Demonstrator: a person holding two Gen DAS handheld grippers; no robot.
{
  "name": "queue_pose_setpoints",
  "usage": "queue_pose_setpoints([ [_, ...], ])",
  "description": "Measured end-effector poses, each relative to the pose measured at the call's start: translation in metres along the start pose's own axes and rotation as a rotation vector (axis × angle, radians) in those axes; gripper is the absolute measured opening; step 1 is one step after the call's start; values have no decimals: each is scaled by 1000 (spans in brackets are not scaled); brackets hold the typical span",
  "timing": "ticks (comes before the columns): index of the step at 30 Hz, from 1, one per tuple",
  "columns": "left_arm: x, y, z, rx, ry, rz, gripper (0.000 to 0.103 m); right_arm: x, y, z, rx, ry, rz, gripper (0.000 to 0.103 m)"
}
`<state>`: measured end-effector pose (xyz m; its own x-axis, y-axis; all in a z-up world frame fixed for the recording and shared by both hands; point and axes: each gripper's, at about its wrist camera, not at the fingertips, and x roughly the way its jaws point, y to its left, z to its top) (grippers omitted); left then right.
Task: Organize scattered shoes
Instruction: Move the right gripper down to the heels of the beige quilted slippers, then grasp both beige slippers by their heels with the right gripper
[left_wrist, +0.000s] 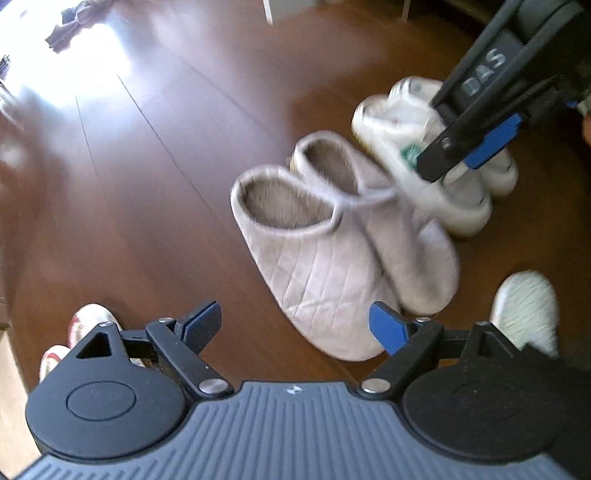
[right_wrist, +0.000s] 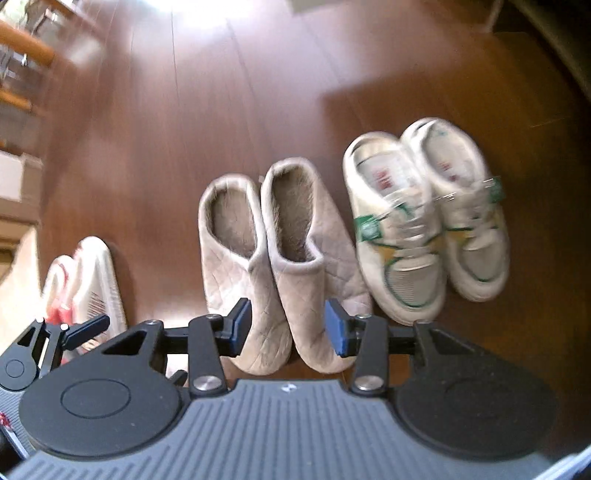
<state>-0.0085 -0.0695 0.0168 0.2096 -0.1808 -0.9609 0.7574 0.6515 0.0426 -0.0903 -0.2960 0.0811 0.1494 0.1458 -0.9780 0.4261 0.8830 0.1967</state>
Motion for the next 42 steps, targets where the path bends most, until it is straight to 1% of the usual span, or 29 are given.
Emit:
queue_pose_setpoints([
  [2,15,2,-9,-12,3,-17,89,34,6,-7,-29,8,-26,50],
  [4,25,5,-15,-13,6,-31,89,60,9,-11,-38,5,-49,60],
  [5,27,4,-13,-12,7,-34,89,66,10,-11,-37,1,-54,70],
  [6,31,3,-15,-7,7,-38,89,72,11,-12,-31,-17,-50,71],
  [7,36,2,-16,-1,6,-41,89,77,14,-13,-29,-49,-45,69],
  [9,41,0,-15,5,2,-55,89,80,24,-13,-52,-100,-27,63],
  [10,43,-2,-14,9,-1,-65,89,82,31,-13,-89,-105,-15,61],
  [12,46,-5,-9,19,-9,-83,89,85,41,-13,-151,-89,-49,59],
  [14,49,-6,-4,27,-16,-93,89,79,41,-12,-159,-80,-67,55],
  [16,52,-5,-1,23,-24,-108,89,62,31,-11,-104,-99,-100,63],
  [17,53,-4,0,22,-27,-116,89,57,27,-11,-91,-101,-115,74],
  [18,55,-4,0,22,-29,-117,89,53,22,-11,-72,-104,-125,76],
  [21,64,-6,-4,26,-29,-117,89,60,14,-12,-17,-80,-79,80],
  [23,70,-6,-7,32,-25,-118,89,80,22,-11,-33,-54,-69,80],
  [25,75,-9,-11,45,-25,-122,89,95,34,-11,-75,-47,-91,76],
  [26,78,-11,-12,54,-27,-126,89,96,37,-11,-91,-50,-93,68],
  [27,80,-13,-13,64,-30,-130,89,99,42,-14,-112,-47,-99,56],
  [29,83,-18,-15,84,-37,-137,88,102,49,-21,-162,-40,-85,39],
  [30,86,-26,-17,107,-47,-136,88,101,50,-24,-180,-41,-83,37],
  [32,89,-32,-18,105,-50,-145,88,101,50,-27,-200,-39,-80,38],
  [33,90,-34,-18,97,-51,-153,88,100,50,-26,-192,-32,-80,47],
  [34,92,-35,-18,91,-51,-152,88,101,50,-25,-189,-23,-81,51],
  [35,93,-36,-18,86,-50,-150,88,105,49,-22,-191,-18,-82,50],
  [36,96,-38,-19,84,-46,-147,88,109,48,-20,-192,-15,-84,40],
  [37,97,-40,-19,86,-44,-144,88,113,48,-19,-197,-13,-81,37],
  [39,99,-42,-19,92,-39,-140,88,112,45,-21,-204,-16,-66,28],
  [42,89,-45,-17,112,-41,-134,88,98,37,-24,-180,-20,-22,25],
])
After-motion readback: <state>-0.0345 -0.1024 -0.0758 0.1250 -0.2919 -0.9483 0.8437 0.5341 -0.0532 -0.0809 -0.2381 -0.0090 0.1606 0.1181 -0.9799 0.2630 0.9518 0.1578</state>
